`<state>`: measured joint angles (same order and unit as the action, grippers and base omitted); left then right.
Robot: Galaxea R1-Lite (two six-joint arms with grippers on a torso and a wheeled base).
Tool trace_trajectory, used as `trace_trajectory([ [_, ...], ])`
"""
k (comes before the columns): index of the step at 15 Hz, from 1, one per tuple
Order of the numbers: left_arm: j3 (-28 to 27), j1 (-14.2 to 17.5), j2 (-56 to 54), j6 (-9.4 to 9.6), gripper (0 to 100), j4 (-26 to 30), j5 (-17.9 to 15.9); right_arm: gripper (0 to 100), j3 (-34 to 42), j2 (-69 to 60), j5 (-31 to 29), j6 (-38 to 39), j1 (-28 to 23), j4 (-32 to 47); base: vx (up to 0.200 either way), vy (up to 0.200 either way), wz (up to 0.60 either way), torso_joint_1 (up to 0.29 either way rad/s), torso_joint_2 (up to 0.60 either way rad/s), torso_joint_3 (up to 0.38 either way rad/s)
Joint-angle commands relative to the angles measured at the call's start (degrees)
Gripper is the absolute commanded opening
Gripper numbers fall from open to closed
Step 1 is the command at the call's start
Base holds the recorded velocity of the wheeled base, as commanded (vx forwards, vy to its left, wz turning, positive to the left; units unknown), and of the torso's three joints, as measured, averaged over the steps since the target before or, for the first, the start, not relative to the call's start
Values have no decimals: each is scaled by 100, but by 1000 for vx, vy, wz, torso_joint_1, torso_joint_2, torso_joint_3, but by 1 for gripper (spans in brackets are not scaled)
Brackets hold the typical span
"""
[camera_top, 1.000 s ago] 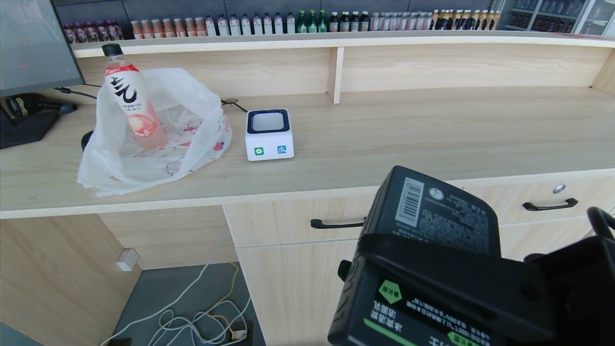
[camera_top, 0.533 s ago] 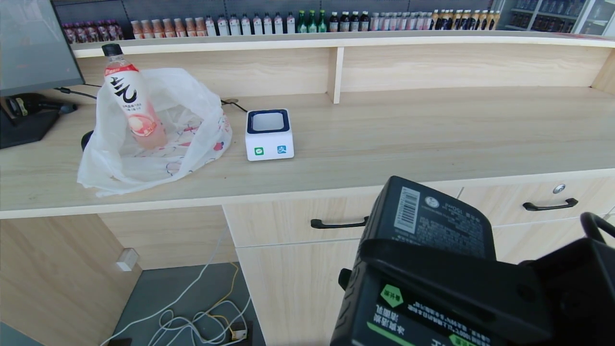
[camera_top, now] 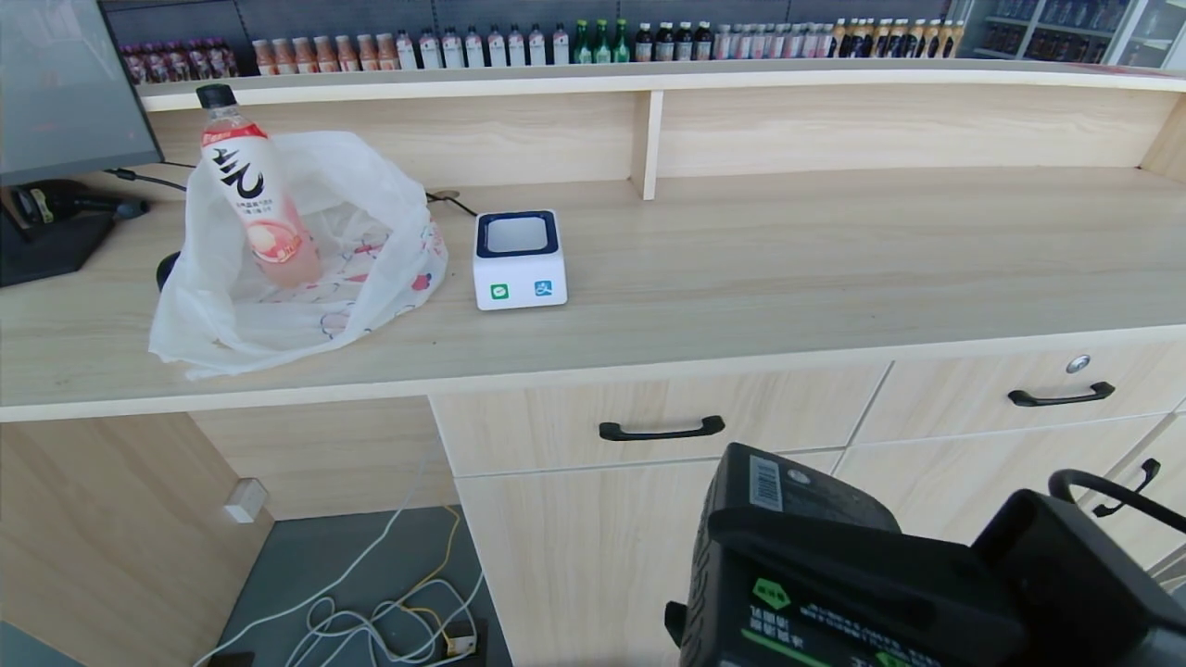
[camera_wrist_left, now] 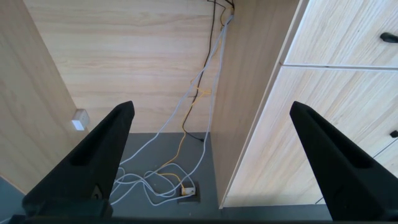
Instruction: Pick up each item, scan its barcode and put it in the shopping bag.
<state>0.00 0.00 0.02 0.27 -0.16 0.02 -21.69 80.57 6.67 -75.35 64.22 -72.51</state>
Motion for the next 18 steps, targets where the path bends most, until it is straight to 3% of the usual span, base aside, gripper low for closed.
trace_trajectory([
  [1, 0, 0, -2, 0, 100, -2, -2, 0, 244, 91, 10, 873, -15, 0, 0, 0, 0, 0, 0, 0],
  [5, 0, 0, -2, 0, 100, -2, 6, 0, 411, 82, 10, 2675, 3, 0, 0, 0, 0, 0, 0, 0],
  [13, 0, 0, -2, 0, 100, -2, -2, 0, 15, 618, 19, 4608, -331, -211, 0, 0, 0, 0, 0, 0],
  [14, 0, 0, -2, 0, 100, -2, -2, 0, -55, 618, -131, 5276, -366, -220, 0, 0, 0, 0, 0, 0],
  [17, 0, 0, -2, 0, 100, -2, 6, 0, -565, 891, -860, 6234, -419, -229, 0, 0, 0, 0, 0, 0],
  [18, 0, 0, -2, 0, 100, -2, 6, 0, -670, 987, -992, 6410, -648, -229, 0, 0, 0, 0, 0, 0],
])
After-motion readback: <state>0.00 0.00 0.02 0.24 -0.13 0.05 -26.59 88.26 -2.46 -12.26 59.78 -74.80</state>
